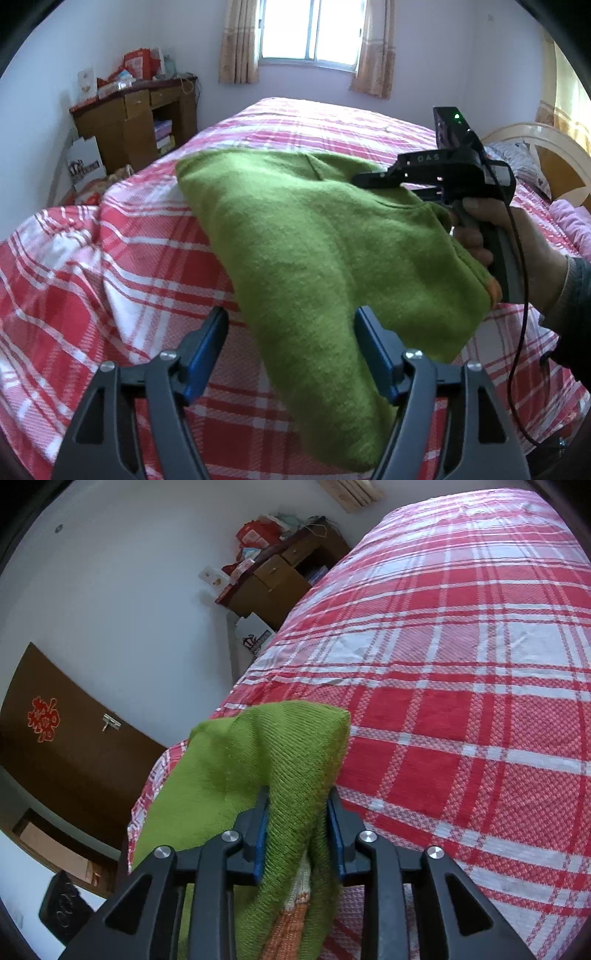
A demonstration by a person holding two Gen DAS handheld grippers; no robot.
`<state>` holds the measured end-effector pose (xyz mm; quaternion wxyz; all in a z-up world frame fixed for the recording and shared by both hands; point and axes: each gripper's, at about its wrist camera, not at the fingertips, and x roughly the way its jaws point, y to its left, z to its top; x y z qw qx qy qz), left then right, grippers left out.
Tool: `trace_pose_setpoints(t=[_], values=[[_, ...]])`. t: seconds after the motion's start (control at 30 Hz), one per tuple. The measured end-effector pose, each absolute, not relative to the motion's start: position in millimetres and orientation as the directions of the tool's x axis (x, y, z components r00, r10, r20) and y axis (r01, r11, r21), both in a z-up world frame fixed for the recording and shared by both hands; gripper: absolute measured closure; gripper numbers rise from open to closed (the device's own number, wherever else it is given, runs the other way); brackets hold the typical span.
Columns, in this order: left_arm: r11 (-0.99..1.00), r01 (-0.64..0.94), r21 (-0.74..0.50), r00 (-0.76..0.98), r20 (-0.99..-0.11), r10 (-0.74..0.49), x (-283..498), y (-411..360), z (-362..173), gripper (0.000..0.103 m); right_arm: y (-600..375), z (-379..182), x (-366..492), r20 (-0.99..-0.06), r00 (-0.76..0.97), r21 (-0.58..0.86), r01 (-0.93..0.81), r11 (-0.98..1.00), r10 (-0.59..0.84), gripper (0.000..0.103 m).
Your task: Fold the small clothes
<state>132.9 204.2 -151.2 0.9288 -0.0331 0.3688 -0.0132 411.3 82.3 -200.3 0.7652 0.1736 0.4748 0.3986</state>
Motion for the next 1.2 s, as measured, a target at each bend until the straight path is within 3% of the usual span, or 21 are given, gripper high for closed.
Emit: trace_pose_setpoints(t=[0.07,0.23,0.4,0.5,0.57,0.77,0.87,1.0,1.13,1.17,1.2], values=[[0.999,-0.008,-0.040,0.743,-0.668,-0.021,131,205,-144,0.030,83,-198,409,-0.607,0.248,0.616,-0.454,0.644,0.755,0.069],[0.998,-0.055,-0.018,0.784,-0.620,0.032,135,220,-123,0.012,88,-183,393,-0.632,0.316,0.520,-0.504,0.690,0.708,0.065],[0.990,-0.138,-0.022,0.787,-0.610,0.096,155,239,-120,0.006,83,-140,360,-0.583,0.437,0.426,-0.554,0.715,0.685,0.063],[0.984,-0.175,0.013,0.748,-0.648,0.141,170,242,-135,0.006,84,-120,331,-0.523,0.420,0.419,-0.631,0.653,0.741,0.051],[0.984,-0.177,-0.002,0.734,-0.666,0.131,174,243,-143,0.005,93,-121,313,-0.518,0.344,0.433,-0.684,0.587,0.783,0.051],[0.983,-0.181,-0.033,0.728,-0.677,0.111,168,245,-159,0.002,108,-172,296,-0.670,0.258,0.378,-0.689,0.619,0.696,0.051],[0.979,-0.195,-0.060,0.730,-0.675,0.104,164,248,-163,0.001,98,-177,288,-0.619,0.293,0.379,-0.701,0.604,0.729,0.051],[0.981,-0.192,-0.038,0.723,-0.681,0.115,149,239,-146,0.001,90,-157,271,-0.637,0.345,0.340,-0.677,0.653,0.689,0.051],[0.987,-0.162,-0.023,0.796,-0.594,0.117,110,226,-100,0.001,67,-105,229,-0.573,0.507,0.261,-0.632,0.730,0.644,0.050],[0.987,-0.156,-0.028,0.817,-0.565,0.113,101,223,-88,0.001,60,-88,214,-0.548,0.566,0.218,-0.615,0.758,0.616,0.048],[0.988,-0.152,-0.029,0.837,-0.536,0.113,93,220,-75,0.000,56,-76,203,-0.523,0.597,0.197,-0.609,0.768,0.608,0.040]])
